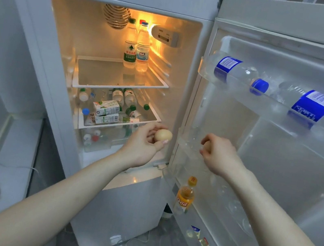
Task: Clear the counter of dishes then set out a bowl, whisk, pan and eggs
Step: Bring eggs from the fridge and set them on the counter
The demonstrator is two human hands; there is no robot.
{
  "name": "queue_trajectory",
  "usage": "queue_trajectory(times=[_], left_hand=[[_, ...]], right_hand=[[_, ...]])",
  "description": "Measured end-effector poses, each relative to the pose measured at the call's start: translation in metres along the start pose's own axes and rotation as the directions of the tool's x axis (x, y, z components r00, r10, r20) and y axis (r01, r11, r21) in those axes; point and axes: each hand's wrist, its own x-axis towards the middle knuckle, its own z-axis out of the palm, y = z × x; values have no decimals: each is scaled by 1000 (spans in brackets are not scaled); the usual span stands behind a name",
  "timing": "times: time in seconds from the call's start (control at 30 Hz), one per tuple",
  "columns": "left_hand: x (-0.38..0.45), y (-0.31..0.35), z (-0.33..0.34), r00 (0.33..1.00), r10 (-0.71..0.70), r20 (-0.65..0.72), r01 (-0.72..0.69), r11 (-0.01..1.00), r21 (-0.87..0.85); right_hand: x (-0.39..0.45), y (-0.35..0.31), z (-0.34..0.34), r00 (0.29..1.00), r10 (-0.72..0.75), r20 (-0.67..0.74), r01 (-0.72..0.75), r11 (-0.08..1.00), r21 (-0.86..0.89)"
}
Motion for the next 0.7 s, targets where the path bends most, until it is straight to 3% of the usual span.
queue_trajectory(times=[0.17,0.4,0.7], left_hand=[[-60,-4,-19,999,-50,-11,49,995,-83],[-122,-3,-13,993,-110,-30,106,988,-114],[-180,-10,8,971,-165,-175,148,983,-105]], right_hand=[[-67,5,-15,992,-108,-69,119,975,187],[-136,32,-13,999,-35,24,29,976,214],[-145,40,-10,990,-136,27,122,948,293]])
